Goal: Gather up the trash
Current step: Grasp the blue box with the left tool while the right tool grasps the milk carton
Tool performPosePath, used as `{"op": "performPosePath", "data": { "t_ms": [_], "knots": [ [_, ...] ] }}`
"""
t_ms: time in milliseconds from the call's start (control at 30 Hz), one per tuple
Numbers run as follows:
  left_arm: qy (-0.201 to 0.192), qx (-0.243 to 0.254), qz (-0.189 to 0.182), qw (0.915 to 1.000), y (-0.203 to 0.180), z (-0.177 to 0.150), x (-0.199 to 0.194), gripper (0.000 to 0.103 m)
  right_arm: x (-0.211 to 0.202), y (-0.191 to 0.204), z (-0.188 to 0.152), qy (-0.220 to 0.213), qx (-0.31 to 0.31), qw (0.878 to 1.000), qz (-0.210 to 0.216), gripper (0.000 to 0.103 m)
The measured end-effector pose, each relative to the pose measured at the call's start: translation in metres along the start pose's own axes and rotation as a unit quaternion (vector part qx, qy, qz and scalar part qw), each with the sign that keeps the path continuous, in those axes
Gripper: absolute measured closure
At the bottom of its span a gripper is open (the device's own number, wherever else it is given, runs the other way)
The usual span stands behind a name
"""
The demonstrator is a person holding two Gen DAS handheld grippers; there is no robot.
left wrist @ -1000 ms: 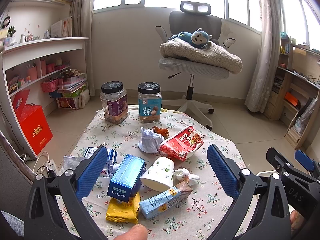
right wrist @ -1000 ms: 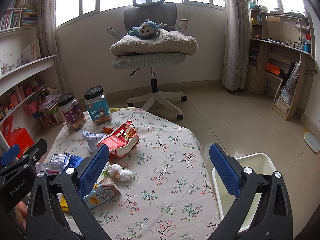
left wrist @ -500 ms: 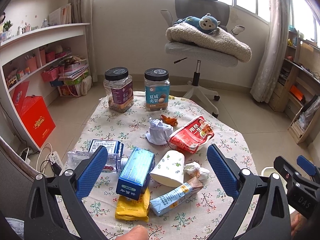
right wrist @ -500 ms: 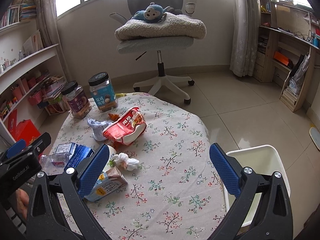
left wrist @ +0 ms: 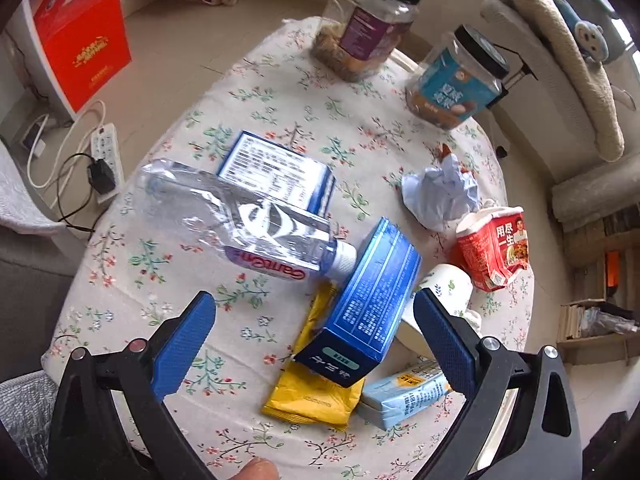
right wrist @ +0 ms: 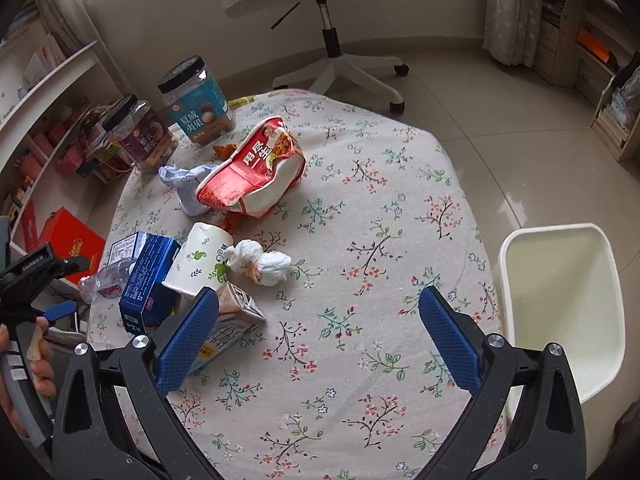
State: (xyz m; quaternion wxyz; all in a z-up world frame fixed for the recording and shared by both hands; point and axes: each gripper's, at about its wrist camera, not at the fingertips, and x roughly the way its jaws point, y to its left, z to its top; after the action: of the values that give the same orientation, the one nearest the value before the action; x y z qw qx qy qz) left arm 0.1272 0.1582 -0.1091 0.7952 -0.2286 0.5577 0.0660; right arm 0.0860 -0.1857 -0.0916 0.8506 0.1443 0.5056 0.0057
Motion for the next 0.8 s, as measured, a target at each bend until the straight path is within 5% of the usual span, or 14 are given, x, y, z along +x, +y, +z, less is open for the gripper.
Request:
{"op": "performPosePath", "data": {
  "t_ms": [167, 300, 467, 600, 800],
  "knots": [
    [0.025, 0.09, 0.06, 0.9938, -0.043, 0.001, 0.03, 0.017, 0.011, -0.004, 0.003, 0.014, 0.023, 1.0, -0.006, 0.007],
    [0.061, 0.114, 0.081, 0.9883, -0.058, 0.001, 0.055, 0.021, 0.021, -0.008, 0.002, 0.032, 0.025, 0.999, -0.013, 0.007],
    [0.087, 0.124, 0.074, 0.9857, -0.064, -0.004, 0.073, 0.021, 0.035, -0.008, 0.001, 0.061, 0.047, 0.997, 0.006, 0.007],
    [0.11, 0.135, 0.052, 0.9834, -0.063, -0.007, 0.083, 0.043, 0.047, 0.001, -0.002, 0.088, 0.067, 0.994, 0.025, 0.007],
    [0.034, 0.184, -0.017, 0.9822, -0.07, -0.016, 0.022, 0.046, 0.062, 0.026, -0.01, 0.109, 0.062, 0.992, 0.035, 0.007]
  ]
}}
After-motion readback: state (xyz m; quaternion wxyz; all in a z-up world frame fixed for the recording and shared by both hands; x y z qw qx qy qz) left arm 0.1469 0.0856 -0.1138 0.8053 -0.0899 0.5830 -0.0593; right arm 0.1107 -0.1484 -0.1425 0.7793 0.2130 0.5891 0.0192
